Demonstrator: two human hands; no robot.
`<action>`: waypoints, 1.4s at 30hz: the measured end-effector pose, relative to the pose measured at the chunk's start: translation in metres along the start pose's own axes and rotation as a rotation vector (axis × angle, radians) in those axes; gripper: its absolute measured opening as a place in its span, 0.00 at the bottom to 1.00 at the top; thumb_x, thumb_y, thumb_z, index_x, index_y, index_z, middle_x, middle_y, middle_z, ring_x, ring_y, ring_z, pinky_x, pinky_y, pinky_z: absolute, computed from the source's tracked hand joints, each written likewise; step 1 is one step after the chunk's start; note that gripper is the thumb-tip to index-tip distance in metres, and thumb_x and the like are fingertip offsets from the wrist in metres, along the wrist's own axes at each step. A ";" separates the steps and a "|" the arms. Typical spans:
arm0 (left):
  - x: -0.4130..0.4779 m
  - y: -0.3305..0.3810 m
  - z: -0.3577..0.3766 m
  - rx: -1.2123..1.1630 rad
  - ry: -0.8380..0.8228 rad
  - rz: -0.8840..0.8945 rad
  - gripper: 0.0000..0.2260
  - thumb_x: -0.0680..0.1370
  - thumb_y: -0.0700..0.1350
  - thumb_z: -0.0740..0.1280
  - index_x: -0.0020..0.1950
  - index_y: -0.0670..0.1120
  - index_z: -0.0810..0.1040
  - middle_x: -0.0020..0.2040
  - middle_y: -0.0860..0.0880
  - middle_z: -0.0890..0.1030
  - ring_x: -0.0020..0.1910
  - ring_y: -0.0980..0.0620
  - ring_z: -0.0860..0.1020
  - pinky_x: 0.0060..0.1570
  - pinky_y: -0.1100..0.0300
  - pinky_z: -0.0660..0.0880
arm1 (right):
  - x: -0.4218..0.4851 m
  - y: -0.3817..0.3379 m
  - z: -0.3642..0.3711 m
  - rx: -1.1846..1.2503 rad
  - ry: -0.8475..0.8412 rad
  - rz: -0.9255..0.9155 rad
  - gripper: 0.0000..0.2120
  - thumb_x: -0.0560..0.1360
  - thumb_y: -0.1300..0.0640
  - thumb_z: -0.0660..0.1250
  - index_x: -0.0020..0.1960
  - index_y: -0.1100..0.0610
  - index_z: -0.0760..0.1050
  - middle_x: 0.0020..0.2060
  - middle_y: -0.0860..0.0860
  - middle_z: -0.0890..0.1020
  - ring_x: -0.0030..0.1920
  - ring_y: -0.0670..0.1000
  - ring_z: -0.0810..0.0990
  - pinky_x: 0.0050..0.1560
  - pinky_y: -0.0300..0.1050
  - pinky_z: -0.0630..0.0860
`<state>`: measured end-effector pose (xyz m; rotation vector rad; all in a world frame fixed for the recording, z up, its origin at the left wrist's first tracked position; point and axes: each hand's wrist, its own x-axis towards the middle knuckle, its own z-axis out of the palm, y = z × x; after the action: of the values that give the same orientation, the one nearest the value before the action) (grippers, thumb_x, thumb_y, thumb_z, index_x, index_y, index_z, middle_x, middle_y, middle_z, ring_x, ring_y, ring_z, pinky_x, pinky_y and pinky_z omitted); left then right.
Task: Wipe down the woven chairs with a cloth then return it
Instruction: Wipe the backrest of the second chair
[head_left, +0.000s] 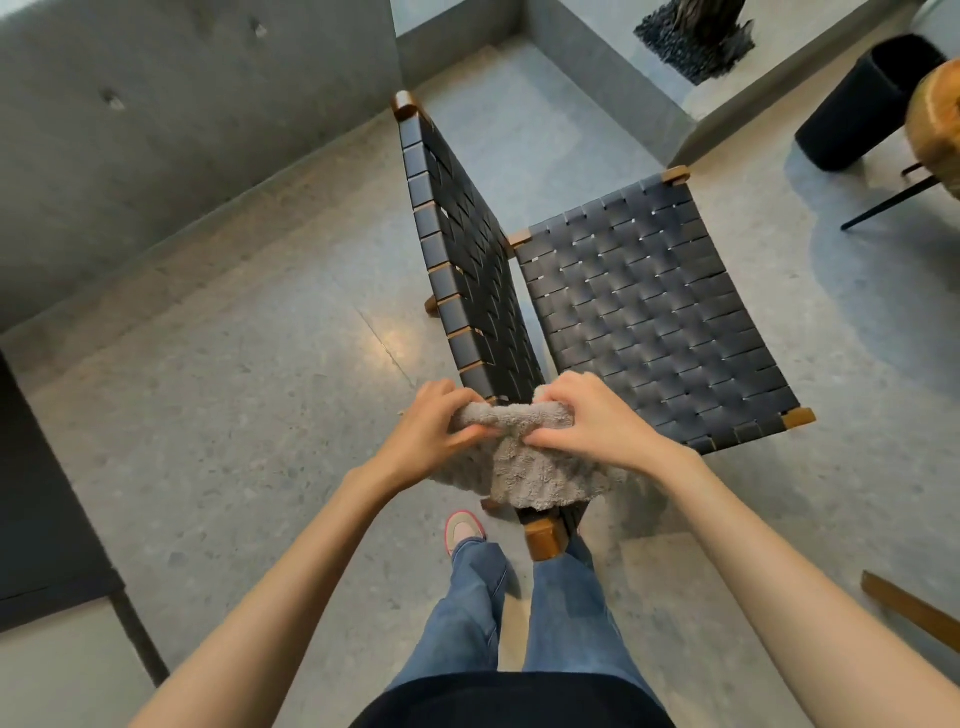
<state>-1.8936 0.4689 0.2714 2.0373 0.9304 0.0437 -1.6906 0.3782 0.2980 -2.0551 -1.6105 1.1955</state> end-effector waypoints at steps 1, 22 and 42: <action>-0.001 0.007 -0.006 -0.042 0.006 0.007 0.09 0.76 0.52 0.67 0.53 0.50 0.78 0.50 0.49 0.71 0.52 0.52 0.66 0.51 0.62 0.65 | -0.008 -0.003 -0.010 0.039 -0.001 0.011 0.11 0.70 0.45 0.73 0.48 0.49 0.78 0.46 0.44 0.76 0.52 0.46 0.71 0.49 0.43 0.67; -0.008 0.098 -0.009 -0.399 -0.134 0.200 0.17 0.73 0.43 0.73 0.59 0.51 0.74 0.50 0.53 0.79 0.49 0.58 0.78 0.49 0.62 0.79 | -0.097 -0.029 -0.034 0.493 0.581 0.069 0.09 0.70 0.55 0.74 0.46 0.47 0.77 0.57 0.42 0.77 0.59 0.47 0.73 0.61 0.48 0.74; 0.001 0.060 0.055 -0.173 0.335 -0.247 0.25 0.81 0.46 0.61 0.76 0.52 0.58 0.78 0.52 0.54 0.75 0.53 0.54 0.71 0.57 0.55 | -0.038 0.045 -0.008 0.481 0.749 0.253 0.20 0.75 0.54 0.70 0.57 0.51 0.58 0.47 0.46 0.72 0.44 0.41 0.75 0.38 0.28 0.73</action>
<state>-1.8378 0.4107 0.2806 1.7723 1.3330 0.3284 -1.6556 0.3303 0.2907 -2.0418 -0.6634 0.6431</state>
